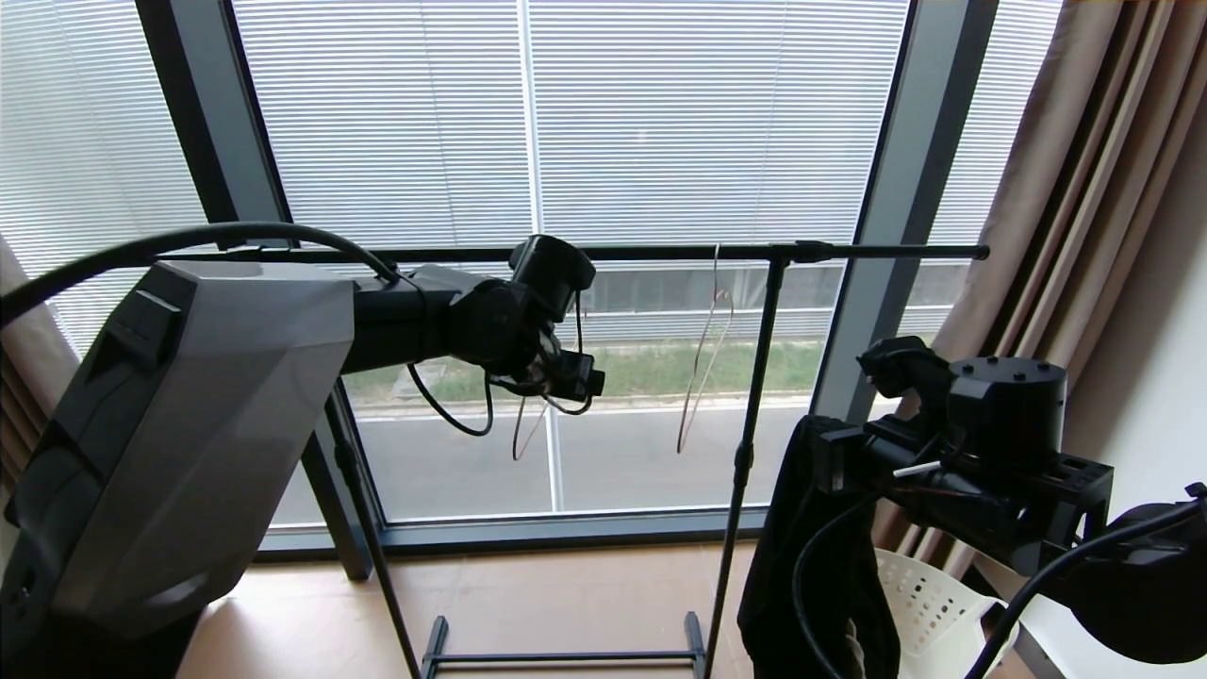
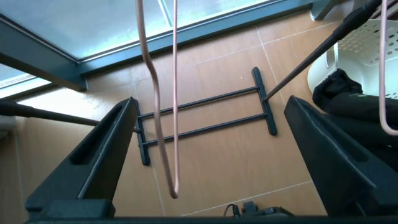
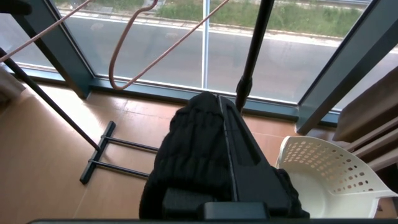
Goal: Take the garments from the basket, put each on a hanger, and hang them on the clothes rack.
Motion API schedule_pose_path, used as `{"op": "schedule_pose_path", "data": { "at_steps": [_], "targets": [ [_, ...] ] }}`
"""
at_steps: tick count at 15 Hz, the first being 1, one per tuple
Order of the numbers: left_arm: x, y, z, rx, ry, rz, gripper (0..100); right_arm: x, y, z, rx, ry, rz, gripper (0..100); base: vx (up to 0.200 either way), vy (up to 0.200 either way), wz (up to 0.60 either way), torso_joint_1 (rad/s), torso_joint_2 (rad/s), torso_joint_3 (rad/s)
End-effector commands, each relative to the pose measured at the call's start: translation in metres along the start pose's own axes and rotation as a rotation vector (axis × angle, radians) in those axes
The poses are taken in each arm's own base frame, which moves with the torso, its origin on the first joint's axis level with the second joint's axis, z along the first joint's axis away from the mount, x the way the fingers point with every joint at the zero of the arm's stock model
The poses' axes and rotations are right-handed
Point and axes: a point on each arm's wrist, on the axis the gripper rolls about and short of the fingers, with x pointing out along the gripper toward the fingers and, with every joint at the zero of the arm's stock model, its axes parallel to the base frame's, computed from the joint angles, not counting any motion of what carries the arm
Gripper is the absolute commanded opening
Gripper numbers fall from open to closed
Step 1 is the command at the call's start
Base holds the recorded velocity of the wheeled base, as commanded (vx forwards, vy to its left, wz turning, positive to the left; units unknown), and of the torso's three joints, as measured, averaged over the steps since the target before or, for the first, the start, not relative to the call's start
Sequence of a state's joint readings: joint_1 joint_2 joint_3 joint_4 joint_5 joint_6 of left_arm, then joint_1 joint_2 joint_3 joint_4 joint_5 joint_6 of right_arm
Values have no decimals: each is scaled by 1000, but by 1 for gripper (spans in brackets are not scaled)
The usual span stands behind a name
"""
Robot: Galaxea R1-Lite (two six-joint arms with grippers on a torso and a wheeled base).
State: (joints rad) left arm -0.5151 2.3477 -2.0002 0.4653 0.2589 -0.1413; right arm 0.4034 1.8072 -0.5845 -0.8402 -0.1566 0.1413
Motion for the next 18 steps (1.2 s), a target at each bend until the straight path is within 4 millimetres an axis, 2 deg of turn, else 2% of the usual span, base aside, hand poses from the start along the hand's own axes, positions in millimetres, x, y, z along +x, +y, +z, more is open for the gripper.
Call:
{"op": "schedule_pose_path", "data": {
  "at_steps": [1,4,5,12,18],
  "targets": [
    [12,9,-4,-12,22,19,100,0,0,0,0,1,0,0,0,0,0,0,0,0],
    [21,18,-2,-37,0,33,100,1,0,-1,-1,2,0,0,0,0,0,0,0,0],
    [30,21,-3,-47,-12,38,100,2,1,-3,-2,12,1,0,0,0,0,0,0,0],
    [56,17,-14,-45,-2,39,100,4,3,-7,-6,24,7,0,0,0,0,0,0,0],
    [52,17,-12,-46,-9,38,100,7,3,-11,-7,36,3,0,0,0,0,0,0,0]
  ]
}}
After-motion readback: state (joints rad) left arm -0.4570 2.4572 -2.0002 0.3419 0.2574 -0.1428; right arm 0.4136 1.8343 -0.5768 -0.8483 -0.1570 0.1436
